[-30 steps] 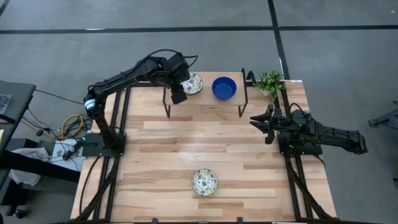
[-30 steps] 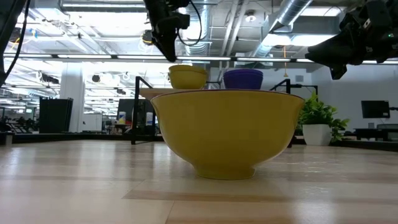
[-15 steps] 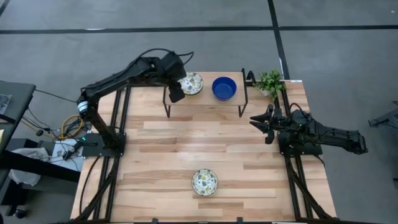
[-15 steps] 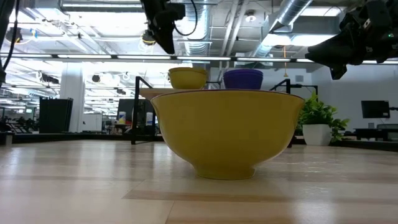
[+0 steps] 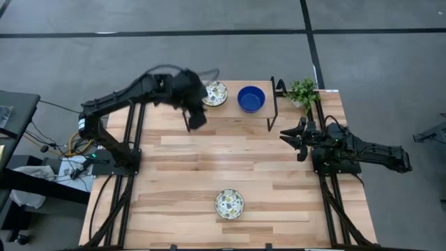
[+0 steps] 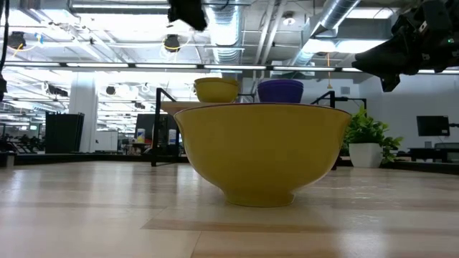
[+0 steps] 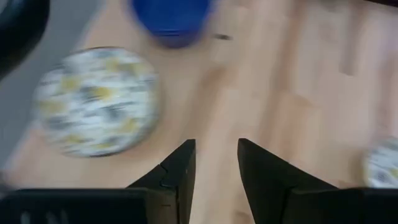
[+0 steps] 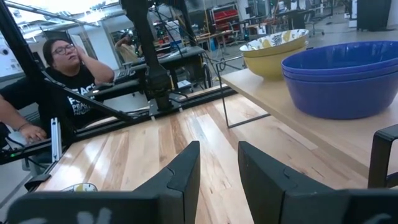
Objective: Pick & Place Mini bowls
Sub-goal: Stack the white patterned bowl on the white patterned bowl on the shelf
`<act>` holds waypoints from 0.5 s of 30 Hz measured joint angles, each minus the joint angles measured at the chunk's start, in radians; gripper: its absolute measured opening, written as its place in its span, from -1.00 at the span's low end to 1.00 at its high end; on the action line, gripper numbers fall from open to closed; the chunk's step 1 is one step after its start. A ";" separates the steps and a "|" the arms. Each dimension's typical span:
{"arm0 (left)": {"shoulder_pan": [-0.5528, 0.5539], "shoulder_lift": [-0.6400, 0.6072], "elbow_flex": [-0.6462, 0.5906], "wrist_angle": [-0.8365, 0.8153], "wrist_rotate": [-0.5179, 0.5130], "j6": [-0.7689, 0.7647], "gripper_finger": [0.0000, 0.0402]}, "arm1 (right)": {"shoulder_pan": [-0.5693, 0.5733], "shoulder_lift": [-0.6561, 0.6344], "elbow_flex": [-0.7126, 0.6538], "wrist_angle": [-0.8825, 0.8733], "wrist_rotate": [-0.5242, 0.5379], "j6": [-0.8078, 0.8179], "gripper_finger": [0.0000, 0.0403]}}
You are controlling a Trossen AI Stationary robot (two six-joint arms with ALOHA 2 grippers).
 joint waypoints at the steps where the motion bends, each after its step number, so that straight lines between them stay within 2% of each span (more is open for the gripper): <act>1: -0.041 0.000 0.000 0.000 0.001 -0.012 -0.41 | 0.000 0.000 0.000 0.000 0.000 0.000 -0.52; 8: -0.306 0.033 0.000 0.000 -0.003 -0.035 -0.41 | 0.000 0.000 0.000 0.000 0.000 -0.001 -0.52; 15: -0.499 0.124 0.000 0.006 -0.084 -0.089 -0.41 | 0.000 0.000 0.000 0.000 0.000 -0.003 -0.52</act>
